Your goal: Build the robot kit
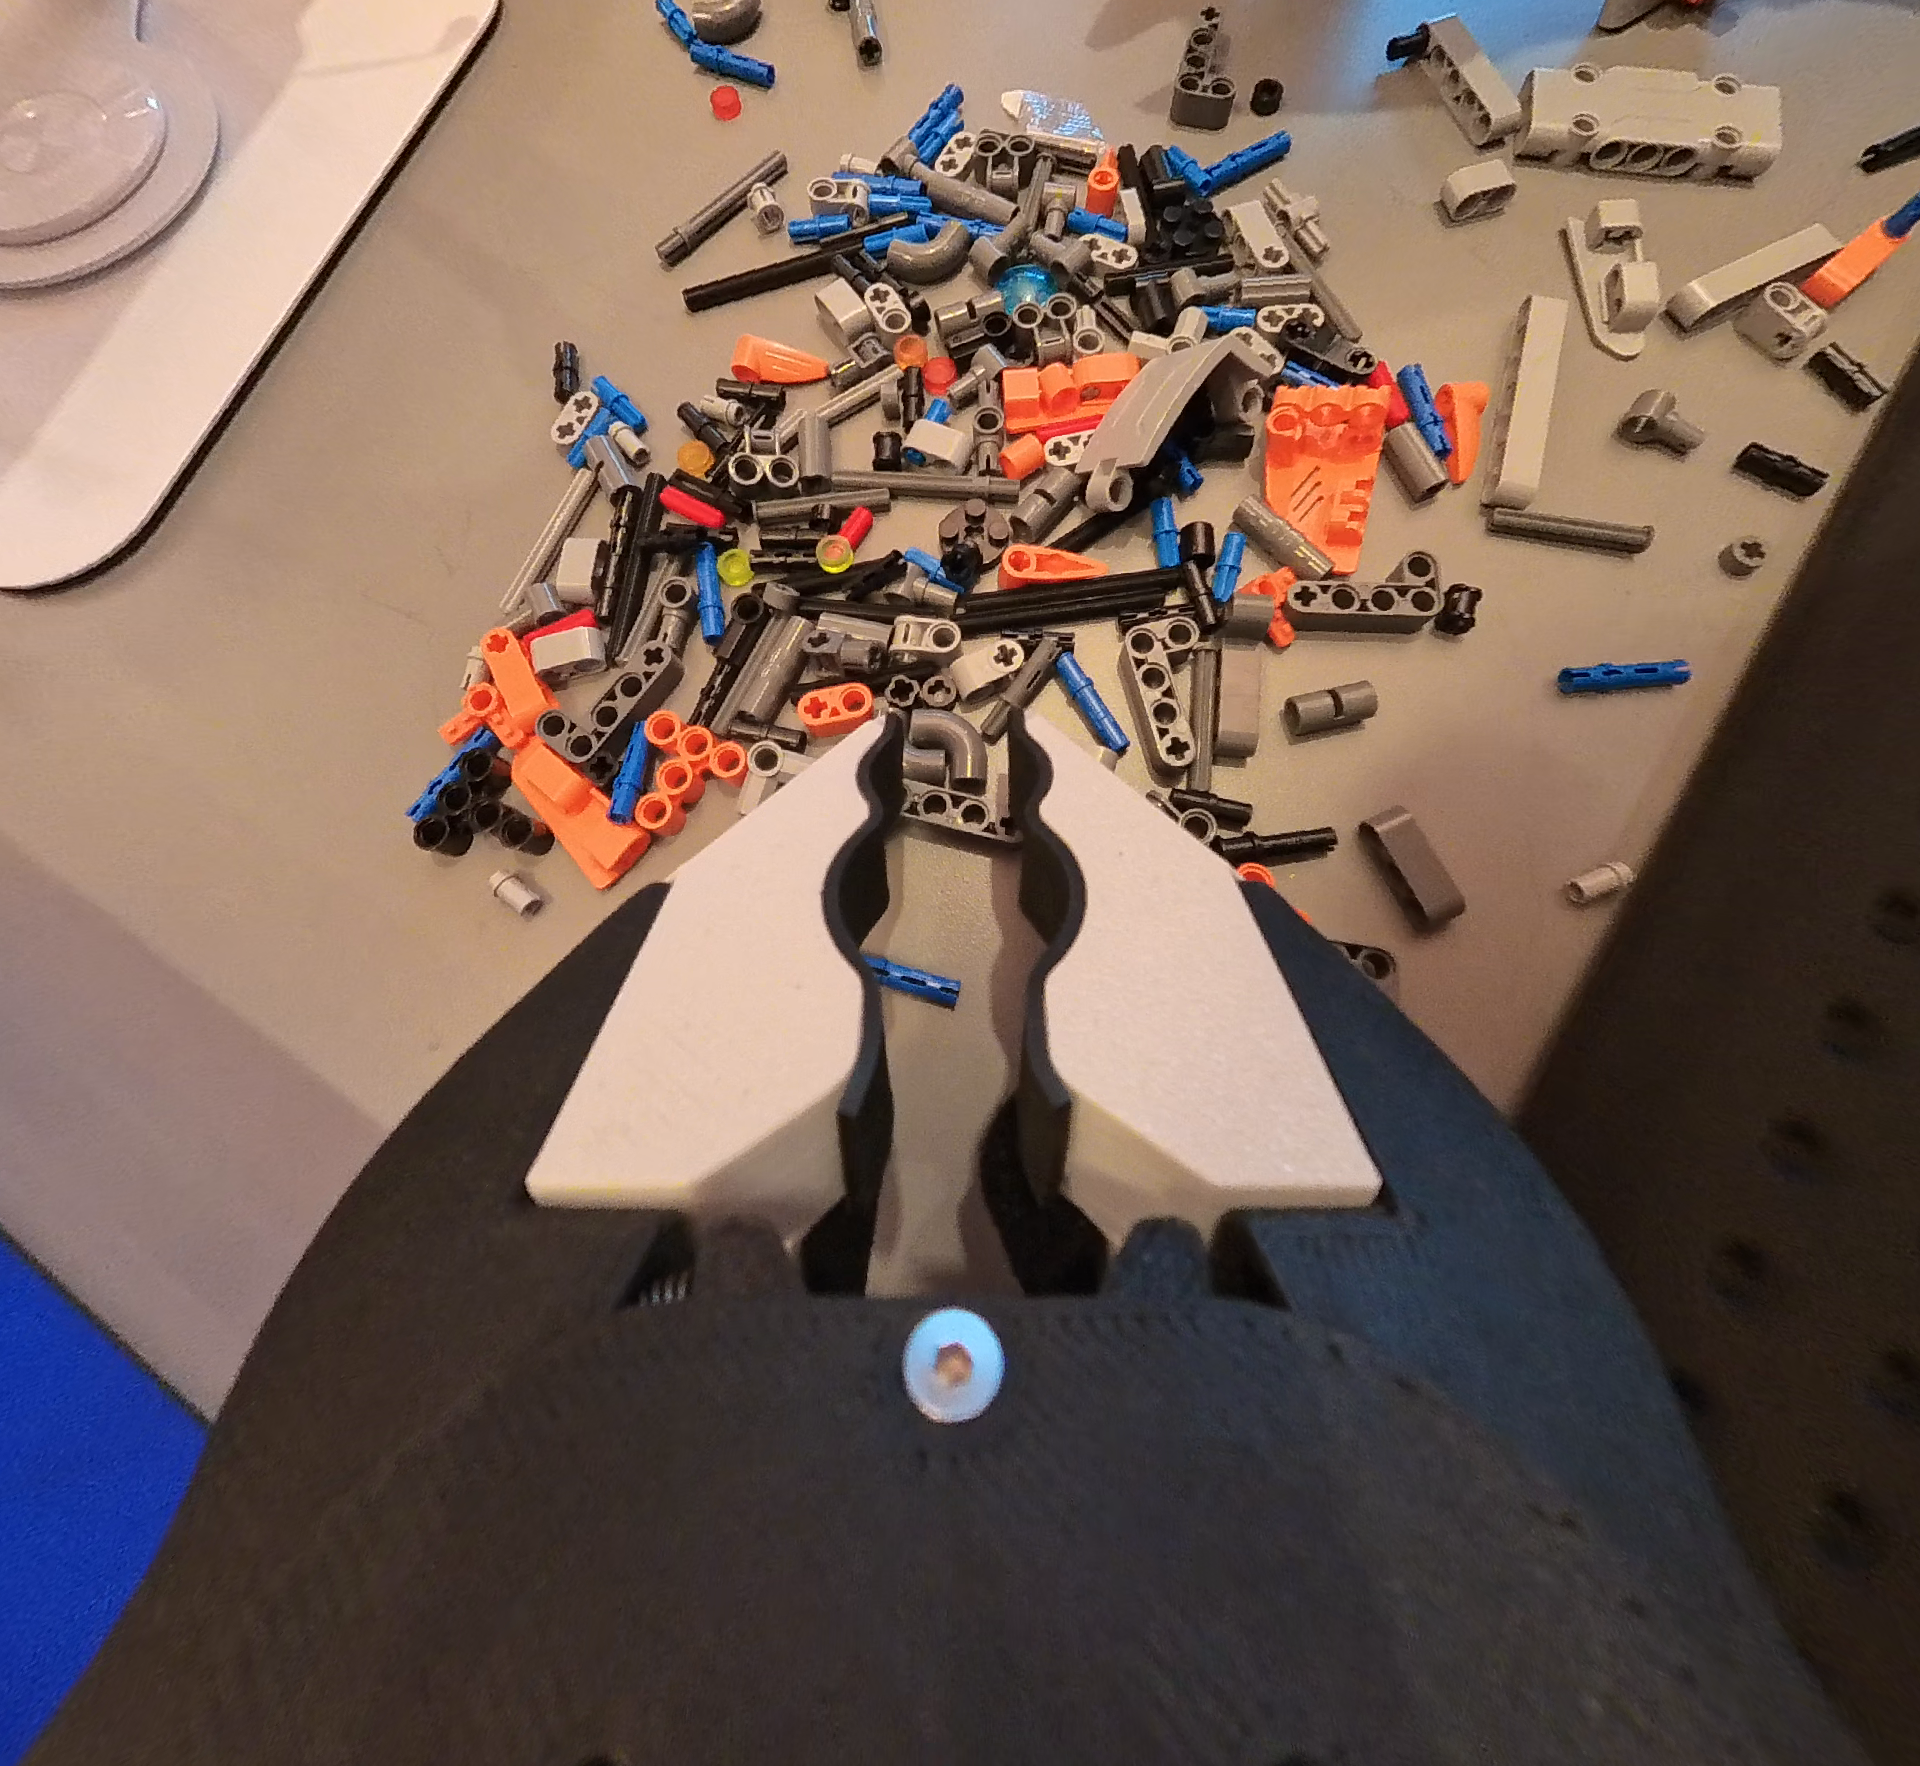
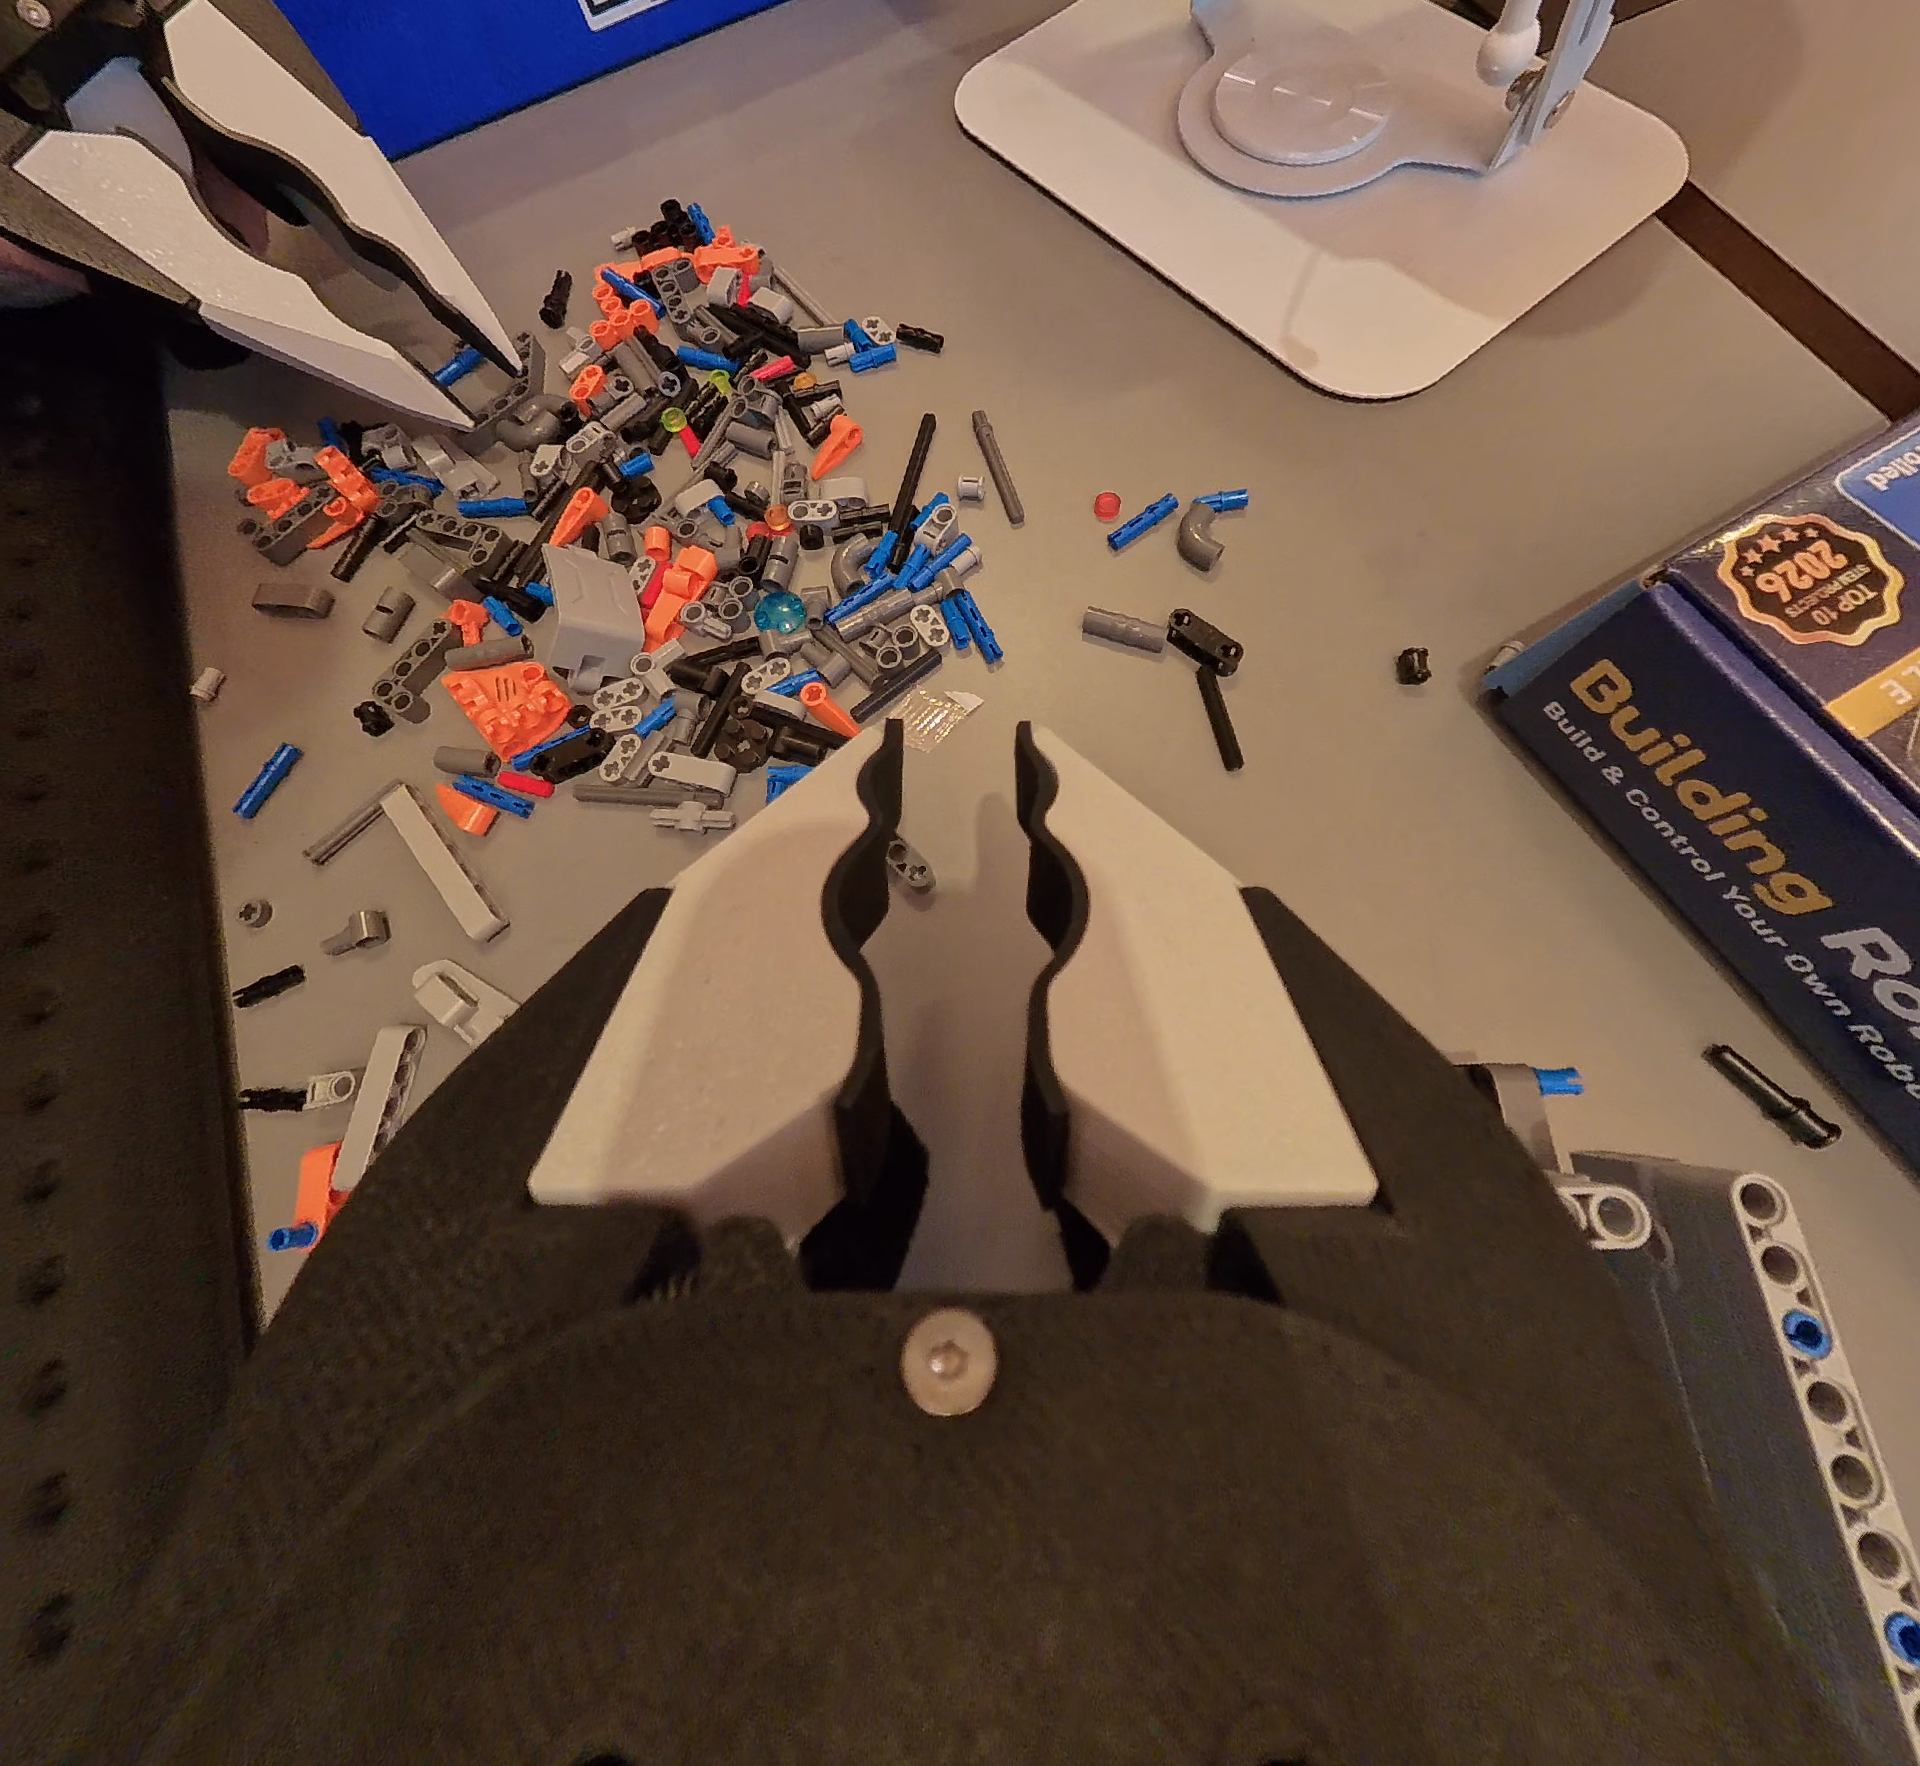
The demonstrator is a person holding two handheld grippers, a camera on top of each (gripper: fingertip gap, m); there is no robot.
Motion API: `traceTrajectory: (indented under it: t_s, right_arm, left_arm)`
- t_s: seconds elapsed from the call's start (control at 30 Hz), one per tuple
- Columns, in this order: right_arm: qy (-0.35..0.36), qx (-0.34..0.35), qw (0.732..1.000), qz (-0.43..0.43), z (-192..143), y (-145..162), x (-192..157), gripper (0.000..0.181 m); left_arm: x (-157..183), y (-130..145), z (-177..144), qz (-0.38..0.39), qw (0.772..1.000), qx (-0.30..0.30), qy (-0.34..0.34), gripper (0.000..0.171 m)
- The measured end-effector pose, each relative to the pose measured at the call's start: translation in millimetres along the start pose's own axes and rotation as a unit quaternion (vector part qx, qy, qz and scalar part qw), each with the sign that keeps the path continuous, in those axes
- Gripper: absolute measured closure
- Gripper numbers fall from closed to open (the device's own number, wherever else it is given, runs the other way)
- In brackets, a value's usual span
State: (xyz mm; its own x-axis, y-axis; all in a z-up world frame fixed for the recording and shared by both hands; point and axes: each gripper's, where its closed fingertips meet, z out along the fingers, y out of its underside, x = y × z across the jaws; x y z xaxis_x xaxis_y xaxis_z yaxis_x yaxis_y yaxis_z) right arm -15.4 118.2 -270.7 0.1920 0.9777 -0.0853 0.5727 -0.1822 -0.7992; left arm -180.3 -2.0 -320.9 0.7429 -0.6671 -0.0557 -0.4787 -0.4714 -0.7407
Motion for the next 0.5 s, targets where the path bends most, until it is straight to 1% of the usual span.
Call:
traceTrajectory:
  t_s: [0.5]
  right_arm:
    - [0.002, 0.001, 1.0, 0.001, -0.6, 0.3, 1.6, 0.162]
  left_arm:
    - [0.0, 0.5, 0.9, 0.001, 1.0, -0.002, 0.0, 0.153]
